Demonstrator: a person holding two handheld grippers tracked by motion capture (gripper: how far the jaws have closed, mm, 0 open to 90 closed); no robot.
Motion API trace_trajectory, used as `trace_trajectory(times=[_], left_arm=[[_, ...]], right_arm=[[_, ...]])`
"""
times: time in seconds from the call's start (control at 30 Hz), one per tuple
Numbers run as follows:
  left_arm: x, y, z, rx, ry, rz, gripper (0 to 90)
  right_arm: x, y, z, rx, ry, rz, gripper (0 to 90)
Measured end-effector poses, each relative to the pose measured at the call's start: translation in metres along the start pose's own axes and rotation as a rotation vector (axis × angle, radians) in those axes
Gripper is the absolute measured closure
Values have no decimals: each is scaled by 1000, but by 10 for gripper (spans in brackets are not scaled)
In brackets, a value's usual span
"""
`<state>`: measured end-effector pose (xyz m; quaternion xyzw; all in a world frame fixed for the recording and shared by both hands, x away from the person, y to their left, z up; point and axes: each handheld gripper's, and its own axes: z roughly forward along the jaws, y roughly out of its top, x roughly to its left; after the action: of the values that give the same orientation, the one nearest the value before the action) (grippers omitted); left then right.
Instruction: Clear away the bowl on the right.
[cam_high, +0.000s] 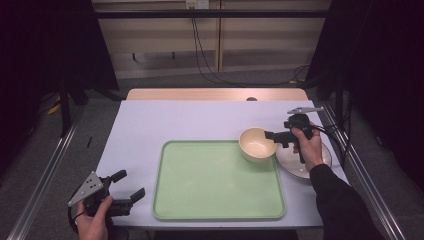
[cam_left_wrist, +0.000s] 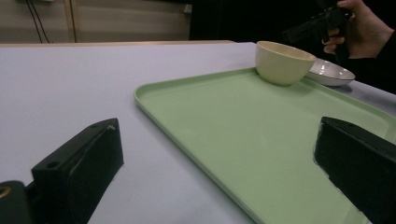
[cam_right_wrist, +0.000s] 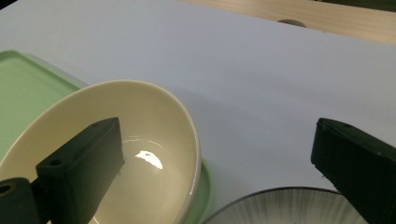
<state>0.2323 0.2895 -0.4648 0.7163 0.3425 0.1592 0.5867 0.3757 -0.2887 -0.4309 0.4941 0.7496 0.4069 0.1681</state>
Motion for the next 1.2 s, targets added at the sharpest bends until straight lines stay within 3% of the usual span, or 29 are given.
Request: trace_trajectory(times=[0.17,0.33,0.43,0.7,1.2], left_arm=[[0,0,0,0,1,0,14],[1,0,0,1,0,3,14],[1,0,0,2,1,3,14],[1,0,0,3,2,5,14],[0,0,0,2,1,1,14]], right_arm=[[-4,-5,-8,-23,11,8,19],[-9,-13,-16,-48,-18,11,31],[-10,-19,-25,-60,-12,-5,26],[-12,-25,-40,-51,-21,3,16],[-5,-38,-65,-103,-35,-18,15]])
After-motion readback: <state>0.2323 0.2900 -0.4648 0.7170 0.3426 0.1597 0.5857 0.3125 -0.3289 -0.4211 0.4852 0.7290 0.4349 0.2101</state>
